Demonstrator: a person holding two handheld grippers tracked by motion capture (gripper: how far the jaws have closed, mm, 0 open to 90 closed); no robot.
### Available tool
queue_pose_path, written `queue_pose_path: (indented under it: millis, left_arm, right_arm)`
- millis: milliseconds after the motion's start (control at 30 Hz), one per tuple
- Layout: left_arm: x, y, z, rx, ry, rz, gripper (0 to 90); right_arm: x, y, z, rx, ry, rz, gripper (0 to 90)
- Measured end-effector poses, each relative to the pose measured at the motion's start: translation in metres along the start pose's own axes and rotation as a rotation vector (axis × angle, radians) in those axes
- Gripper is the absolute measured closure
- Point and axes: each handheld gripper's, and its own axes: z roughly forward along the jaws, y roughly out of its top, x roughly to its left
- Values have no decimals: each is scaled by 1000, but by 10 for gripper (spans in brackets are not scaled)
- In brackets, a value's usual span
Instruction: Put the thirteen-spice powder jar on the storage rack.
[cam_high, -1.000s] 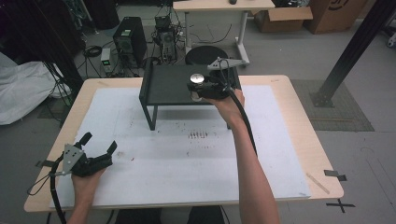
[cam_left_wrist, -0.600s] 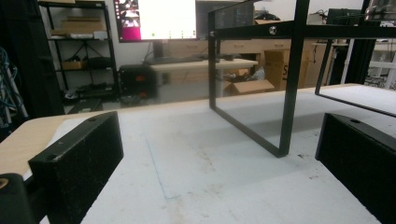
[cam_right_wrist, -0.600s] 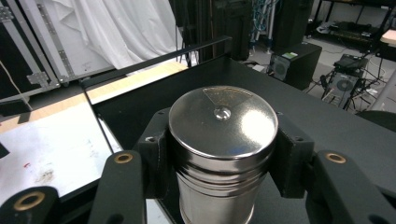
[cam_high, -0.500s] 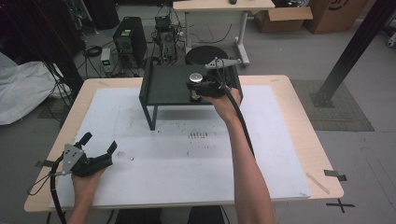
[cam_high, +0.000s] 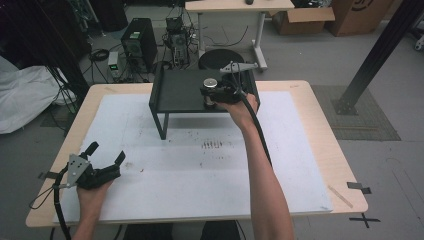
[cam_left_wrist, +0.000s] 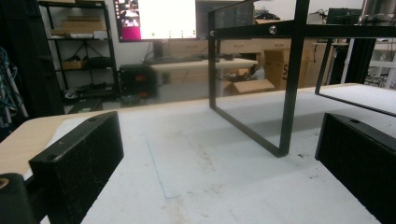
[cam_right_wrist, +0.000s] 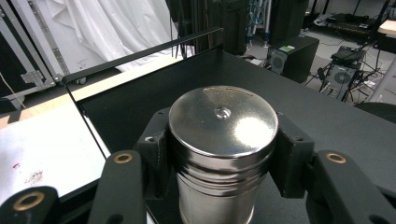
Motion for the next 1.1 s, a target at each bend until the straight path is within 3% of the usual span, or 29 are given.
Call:
queue_pose_path:
  millis: [533, 700, 1100]
  left_arm:
    - [0, 0, 0, 1, 0, 0, 15]
    - [0, 0, 0, 0, -1, 0, 15]
    - [0, 0, 0, 2, 0, 2, 15]
  right_arm:
    - [1, 2, 0, 2, -5, -3, 454]
    - [1, 1, -1, 2, -9, 10, 358]
    - [3, 1, -4, -5, -1, 47, 5]
